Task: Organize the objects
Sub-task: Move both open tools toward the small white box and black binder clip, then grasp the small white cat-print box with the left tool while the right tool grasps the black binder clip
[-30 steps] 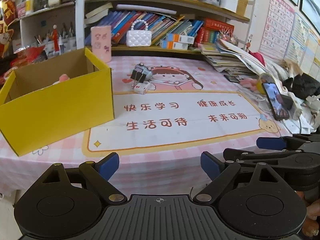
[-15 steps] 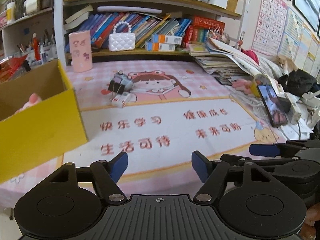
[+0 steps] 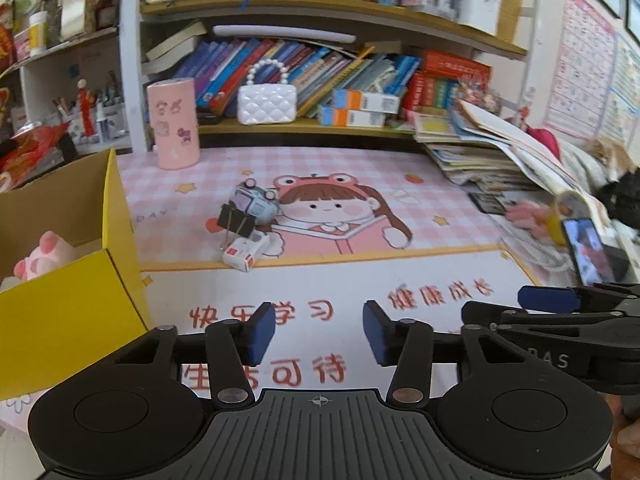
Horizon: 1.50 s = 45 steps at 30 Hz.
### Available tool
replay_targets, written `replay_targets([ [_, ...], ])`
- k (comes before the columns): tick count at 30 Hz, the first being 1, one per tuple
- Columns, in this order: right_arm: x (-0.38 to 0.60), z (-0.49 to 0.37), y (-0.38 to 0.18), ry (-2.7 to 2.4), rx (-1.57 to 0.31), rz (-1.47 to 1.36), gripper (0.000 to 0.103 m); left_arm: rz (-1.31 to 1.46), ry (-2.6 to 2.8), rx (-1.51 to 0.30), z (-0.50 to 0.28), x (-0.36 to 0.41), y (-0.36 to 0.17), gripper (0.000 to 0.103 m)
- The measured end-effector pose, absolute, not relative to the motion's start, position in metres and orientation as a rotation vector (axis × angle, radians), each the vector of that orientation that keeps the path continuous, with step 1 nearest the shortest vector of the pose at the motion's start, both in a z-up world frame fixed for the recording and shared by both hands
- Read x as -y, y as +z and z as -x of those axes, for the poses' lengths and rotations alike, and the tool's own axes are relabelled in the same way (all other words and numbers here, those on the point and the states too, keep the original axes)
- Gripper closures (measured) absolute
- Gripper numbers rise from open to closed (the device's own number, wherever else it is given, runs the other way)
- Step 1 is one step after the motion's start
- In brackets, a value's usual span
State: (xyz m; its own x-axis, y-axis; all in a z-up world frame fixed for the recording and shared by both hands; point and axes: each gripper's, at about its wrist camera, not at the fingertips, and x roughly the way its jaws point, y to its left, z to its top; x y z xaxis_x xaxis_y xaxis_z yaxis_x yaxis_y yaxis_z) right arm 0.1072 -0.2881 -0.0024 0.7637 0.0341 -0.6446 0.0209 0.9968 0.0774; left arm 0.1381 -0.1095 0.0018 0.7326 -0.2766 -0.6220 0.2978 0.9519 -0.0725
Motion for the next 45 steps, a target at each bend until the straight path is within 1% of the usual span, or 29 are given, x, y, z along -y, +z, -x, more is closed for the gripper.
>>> replay_targets([
  [3, 0.297, -0.124, -0.004, 0.041, -0.698, -0.08, 0.046, -0.024, -0.277, -0.692, -0.15, 0.114, -0.001, 0.066],
  [9, 0.305, -0.159, -0.006, 0.106, -0.695, -0.084, 0.046, -0.027, -0.188, -0.696, -0.173, 0.121, -0.006, 0.068],
  [11, 0.305, -0.171, -0.005, 0.125, -0.686, -0.081, 0.046, -0.024, -0.161, -0.695, -0.184, 0.124, -0.007, 0.07],
  [12, 0.306, -0.177, -0.004, 0.133, -0.679, -0.079, 0.046, -0.023, -0.149, -0.695, -0.191, 0.125, -0.009, 0.073],
  [20, 0.313, -0.22, -0.001, 0.149, -0.663, -0.087, 0.046, 0.036, -0.046, -0.735, -0.247, 0.126, -0.029, 0.073],
  [23, 0.316, -0.228, -0.003, 0.156, -0.67, -0.085, 0.046, 0.045, -0.006, -0.764, -0.266, 0.124, -0.042, 0.07],
  [24, 0.316, -0.23, -0.004, 0.16, -0.675, -0.086, 0.046, 0.04, 0.003, -0.77, -0.271, 0.125, -0.045, 0.062],
  [25, 0.317, -0.231, -0.005, 0.164, -0.681, -0.087, 0.046, 0.03, 0.017, -0.772, -0.276, 0.126, -0.048, 0.044],
  [26, 0.317, -0.233, -0.006, 0.167, -0.687, -0.087, 0.046, 0.015, 0.042, -0.765, -0.279, 0.128, -0.05, 0.035],
  [27, 0.318, -0.235, -0.007, 0.17, -0.692, -0.086, 0.046, 0.002, 0.064, -0.754, -0.282, 0.129, -0.052, 0.023],
  [28, 0.318, -0.236, -0.008, 0.171, -0.694, -0.086, 0.046, -0.008, 0.085, -0.746, -0.284, 0.131, -0.053, 0.02],
  [35, 0.323, -0.242, -0.011, 0.166, -0.693, -0.083, 0.046, -0.002, 0.13, -0.791, -0.305, 0.136, -0.068, 0.021],
  [38, 0.325, -0.242, -0.01, 0.159, -0.691, -0.086, 0.046, 0.015, 0.17, -0.804, -0.31, 0.134, -0.073, 0.022],
  [39, 0.325, -0.241, -0.01, 0.158, -0.69, -0.087, 0.046, 0.024, 0.167, -0.803, -0.31, 0.133, -0.074, 0.029],
  [40, 0.325, -0.241, -0.011, 0.157, -0.69, -0.086, 0.046, 0.04, 0.152, -0.795, -0.309, 0.132, -0.074, 0.043],
  [41, 0.325, -0.24, -0.012, 0.157, -0.692, -0.084, 0.046, 0.032, 0.141, -0.787, -0.308, 0.133, -0.072, 0.047],
  [45, 0.324, -0.239, -0.014, 0.16, -0.699, -0.079, 0.046, 0.021, 0.072, -0.805, -0.299, 0.135, -0.069, 0.048],
])
